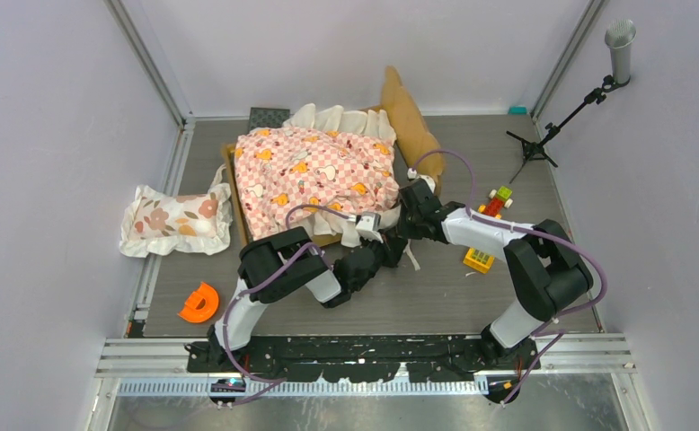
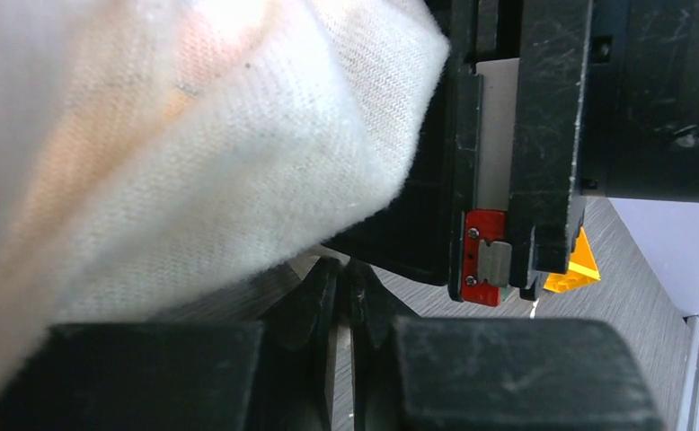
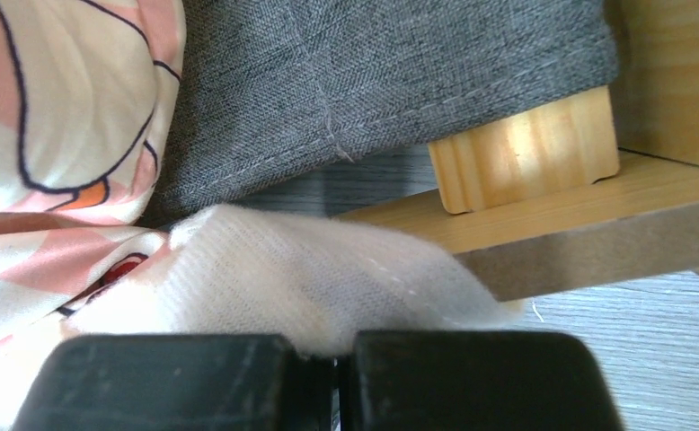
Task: Set up the pet bed
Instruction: Tie the ropes to the bed frame.
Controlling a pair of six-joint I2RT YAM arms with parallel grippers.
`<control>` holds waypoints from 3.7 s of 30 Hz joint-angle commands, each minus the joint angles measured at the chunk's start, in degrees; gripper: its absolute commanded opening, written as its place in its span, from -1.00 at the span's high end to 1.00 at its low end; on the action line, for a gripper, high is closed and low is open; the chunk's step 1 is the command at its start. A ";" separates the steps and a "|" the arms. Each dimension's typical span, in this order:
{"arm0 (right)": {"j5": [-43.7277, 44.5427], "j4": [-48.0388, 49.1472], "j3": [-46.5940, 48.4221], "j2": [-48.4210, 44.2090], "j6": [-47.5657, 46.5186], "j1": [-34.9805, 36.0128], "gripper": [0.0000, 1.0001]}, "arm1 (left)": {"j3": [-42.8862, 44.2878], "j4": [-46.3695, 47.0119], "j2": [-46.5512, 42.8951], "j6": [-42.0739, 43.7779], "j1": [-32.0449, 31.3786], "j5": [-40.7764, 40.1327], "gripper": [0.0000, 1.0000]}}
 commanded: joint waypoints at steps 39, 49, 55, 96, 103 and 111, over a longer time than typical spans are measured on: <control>-6.67 -2.07 -2.32 1.63 2.81 -0.79 0.99 | -3.16 -2.23 -6.78 5.81 -0.51 10.29 0.11; -7.99 -2.13 -2.35 1.45 2.71 -0.88 0.99 | -6.60 -1.78 -8.93 5.29 -0.21 11.68 0.15; -7.64 -2.08 -2.45 1.01 2.79 -0.88 0.99 | -13.18 -7.63 -16.34 4.21 -0.18 7.53 0.19; -2.30 0.15 -1.97 0.24 5.50 -0.88 0.99 | 3.03 -25.56 -3.80 -0.08 0.57 -13.31 0.53; 3.81 -0.02 -1.50 -0.05 8.59 -0.91 0.99 | 1.85 -22.21 -2.60 -0.10 0.85 -11.15 0.51; 6.49 1.54 -2.13 -1.17 11.31 -0.92 0.99 | 1.06 -20.62 -1.65 -0.21 1.31 -10.52 0.48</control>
